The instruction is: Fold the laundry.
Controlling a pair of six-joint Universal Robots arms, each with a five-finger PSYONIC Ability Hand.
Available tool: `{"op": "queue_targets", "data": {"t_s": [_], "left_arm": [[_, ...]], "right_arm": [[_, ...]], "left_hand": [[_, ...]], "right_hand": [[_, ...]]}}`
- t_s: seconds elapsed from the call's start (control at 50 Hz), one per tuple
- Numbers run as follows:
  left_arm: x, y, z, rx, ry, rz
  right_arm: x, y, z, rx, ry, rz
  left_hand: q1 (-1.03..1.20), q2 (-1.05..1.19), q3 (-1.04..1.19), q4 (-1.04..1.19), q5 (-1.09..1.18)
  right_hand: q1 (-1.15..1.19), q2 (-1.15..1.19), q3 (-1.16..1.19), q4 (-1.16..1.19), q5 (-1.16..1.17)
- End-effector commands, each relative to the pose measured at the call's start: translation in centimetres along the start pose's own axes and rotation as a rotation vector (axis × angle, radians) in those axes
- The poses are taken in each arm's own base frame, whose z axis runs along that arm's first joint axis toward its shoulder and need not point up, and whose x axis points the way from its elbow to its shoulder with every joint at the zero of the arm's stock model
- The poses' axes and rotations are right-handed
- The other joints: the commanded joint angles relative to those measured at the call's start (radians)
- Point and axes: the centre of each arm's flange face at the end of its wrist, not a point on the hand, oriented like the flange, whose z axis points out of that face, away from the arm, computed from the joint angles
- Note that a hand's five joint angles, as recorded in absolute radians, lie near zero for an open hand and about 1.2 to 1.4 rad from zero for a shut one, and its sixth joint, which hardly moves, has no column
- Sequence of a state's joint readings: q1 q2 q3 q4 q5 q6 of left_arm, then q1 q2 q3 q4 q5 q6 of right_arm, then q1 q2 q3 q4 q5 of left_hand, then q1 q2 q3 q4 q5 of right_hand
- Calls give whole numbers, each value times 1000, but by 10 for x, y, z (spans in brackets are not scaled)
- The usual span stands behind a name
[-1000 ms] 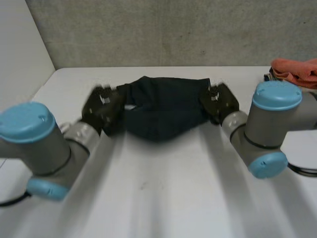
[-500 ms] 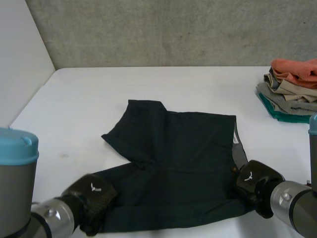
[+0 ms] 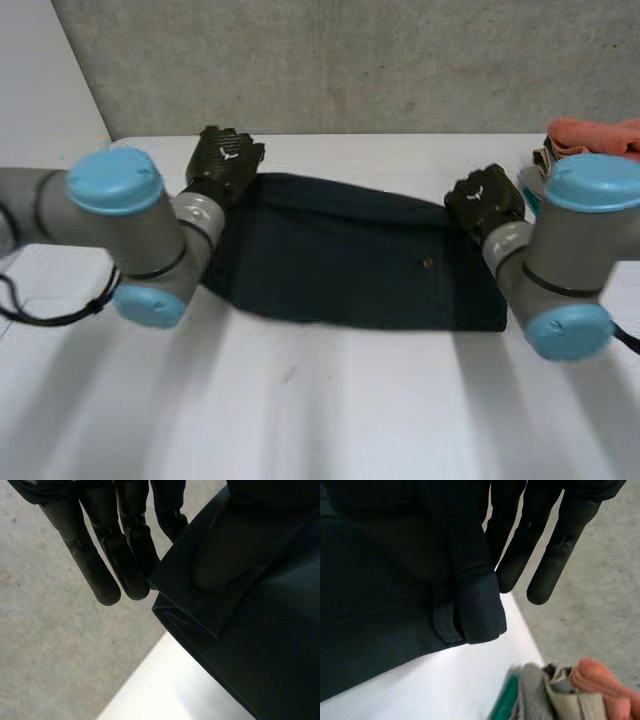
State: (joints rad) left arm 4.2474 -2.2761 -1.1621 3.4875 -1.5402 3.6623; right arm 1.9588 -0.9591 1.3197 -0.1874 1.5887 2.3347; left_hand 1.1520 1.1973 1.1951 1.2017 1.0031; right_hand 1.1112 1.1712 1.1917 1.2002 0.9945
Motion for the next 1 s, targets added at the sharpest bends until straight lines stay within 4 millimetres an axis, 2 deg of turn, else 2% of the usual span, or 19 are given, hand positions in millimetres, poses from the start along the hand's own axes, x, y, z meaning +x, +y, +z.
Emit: {"op": "queue_targets", "data": {"t_s": [0.02,0.04,0.06,0.16,0.24,0.3,0.34,0.4,0.46,0.54,0.6,0.62,0.66,0.68,0.76,0.84,0.88,0.94,1.0], "left_arm": [[20,25,26,32,-6,22],[21,25,26,35,-7,22],[21,24,25,40,-8,22],[30,14,15,61,7,8],[25,3,0,53,10,6],[25,1,-15,32,28,5],[24,-2,-26,22,35,1],[24,-2,-36,6,44,-6],[26,0,-41,-7,53,-20],[29,3,-45,-22,63,-46],[30,4,-46,-26,65,-51],[29,3,-46,-25,64,-51],[29,3,-47,-25,64,-51],[29,3,-47,-25,64,-51],[25,-2,-47,-16,55,-51],[21,-11,-51,-1,49,-52],[18,-16,-54,8,44,-52],[15,-20,-58,13,40,-57],[13,-21,-61,10,39,-63]], "right_arm": [[-16,14,55,121,136,-27],[-17,15,58,130,147,-27],[-18,16,60,135,153,-26],[-11,14,44,87,134,17],[4,12,4,-34,25,183],[15,11,-19,-98,-42,302],[18,18,-34,-159,-121,394],[12,34,-43,-223,-208,453],[7,41,-45,-226,-236,465],[0,50,-39,-214,-232,465],[-6,59,-32,-217,-224,465],[-6,61,-30,-215,-221,462],[-8,65,-27,-221,-217,449],[-7,66,-27,-224,-210,443],[10,81,-26,-255,-104,385],[39,72,-38,-211,17,239],[54,72,-44,-214,59,104],[57,71,-45,-211,56,-59],[62,64,-40,-175,83,-137]], "left_hand": [[-512,-558,-556,-562,-538],[-873,-918,-916,-923,-899],[-978,-1023,-1021,-1027,-1003],[-978,-1023,-1021,-1027,-1003],[-978,-1023,-1021,-1027,-1003],[-978,-1023,-1021,-1027,-1003],[-978,-1023,-1021,-1027,-1003],[-978,-1023,-1021,-1027,-1003],[-978,-1023,-1021,-1027,-1003],[-978,-1023,-1021,-1027,-1003],[-978,-1023,-1021,-1027,-1003],[-978,-1023,-1021,-1027,-1003],[-978,-1023,-1021,-1027,-1003],[-978,-1023,-1021,-1027,-1003],[-978,-1023,-1021,-1027,-1003],[-978,-1023,-1021,-1027,-1003],[-978,-1023,-1021,-1027,-1003],[-978,-1023,-1021,-1027,-1003],[-978,-1023,-1021,-1027,-1003]], "right_hand": [[-937,-997,-1017,-1026,-994],[-937,-997,-1017,-1026,-994],[-937,-997,-1017,-1026,-994],[-937,-997,-1017,-1026,-994],[-937,-997,-1017,-1026,-994],[-937,-997,-1017,-1026,-994],[-937,-997,-1017,-1026,-994],[-937,-997,-1017,-1026,-994],[-915,-975,-995,-1004,-973],[-675,-735,-755,-764,-732],[-387,-447,-468,-476,-445],[-284,-344,-365,-374,-342],[219,159,138,130,161],[284,224,204,195,227],[285,225,205,196,227],[285,225,205,196,227],[285,225,205,196,227],[285,225,205,196,227],[285,225,205,196,227]]}}
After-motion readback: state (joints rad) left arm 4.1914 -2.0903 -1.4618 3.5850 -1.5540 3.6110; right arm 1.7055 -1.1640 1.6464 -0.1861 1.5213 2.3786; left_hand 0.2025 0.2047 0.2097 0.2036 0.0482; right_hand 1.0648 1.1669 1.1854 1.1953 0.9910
